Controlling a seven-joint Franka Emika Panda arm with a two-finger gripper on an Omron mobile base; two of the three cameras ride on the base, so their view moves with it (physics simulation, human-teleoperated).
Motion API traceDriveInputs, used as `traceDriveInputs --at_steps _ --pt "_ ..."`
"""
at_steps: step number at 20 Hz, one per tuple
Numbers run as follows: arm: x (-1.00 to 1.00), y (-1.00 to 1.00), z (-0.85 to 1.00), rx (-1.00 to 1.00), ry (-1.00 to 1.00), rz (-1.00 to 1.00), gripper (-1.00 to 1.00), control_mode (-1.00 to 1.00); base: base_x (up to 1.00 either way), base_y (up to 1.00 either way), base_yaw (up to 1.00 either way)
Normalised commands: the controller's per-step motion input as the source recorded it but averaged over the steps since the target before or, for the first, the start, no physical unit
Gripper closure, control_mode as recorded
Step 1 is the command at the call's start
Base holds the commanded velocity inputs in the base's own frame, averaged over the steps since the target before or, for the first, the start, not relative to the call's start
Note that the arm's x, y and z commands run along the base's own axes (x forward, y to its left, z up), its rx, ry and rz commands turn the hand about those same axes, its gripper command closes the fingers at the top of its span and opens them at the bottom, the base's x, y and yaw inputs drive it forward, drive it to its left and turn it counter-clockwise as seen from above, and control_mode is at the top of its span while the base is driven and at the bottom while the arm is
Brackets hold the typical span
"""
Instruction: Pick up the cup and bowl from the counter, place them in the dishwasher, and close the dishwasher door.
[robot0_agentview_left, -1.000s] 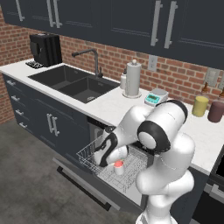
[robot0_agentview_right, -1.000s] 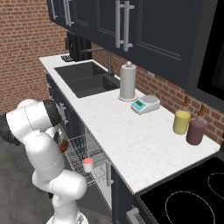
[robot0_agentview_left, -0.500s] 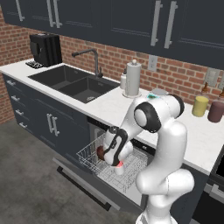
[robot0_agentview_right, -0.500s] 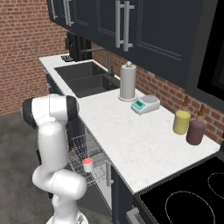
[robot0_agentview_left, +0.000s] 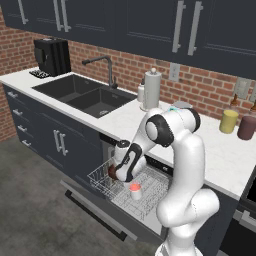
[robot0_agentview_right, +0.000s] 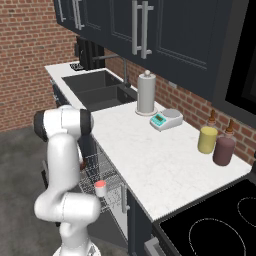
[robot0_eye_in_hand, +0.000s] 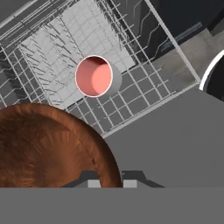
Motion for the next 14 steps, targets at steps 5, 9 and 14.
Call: traceDriveInputs --at_steps 5,9,14 --pt "0.07 0.15 -0.31 -0.07 0.03 -0.06 1.00 -1.00 0.00 0.00 0.00" --pt "0.09 0.00 -0.47 -0.04 0.03 -0.01 1.00 -1.00 0.00 0.00 0.00" --pt "0.00 0.00 -0.50 -0.01 0.00 0.00 1.00 -1.00 0.00 0.00 0.00"
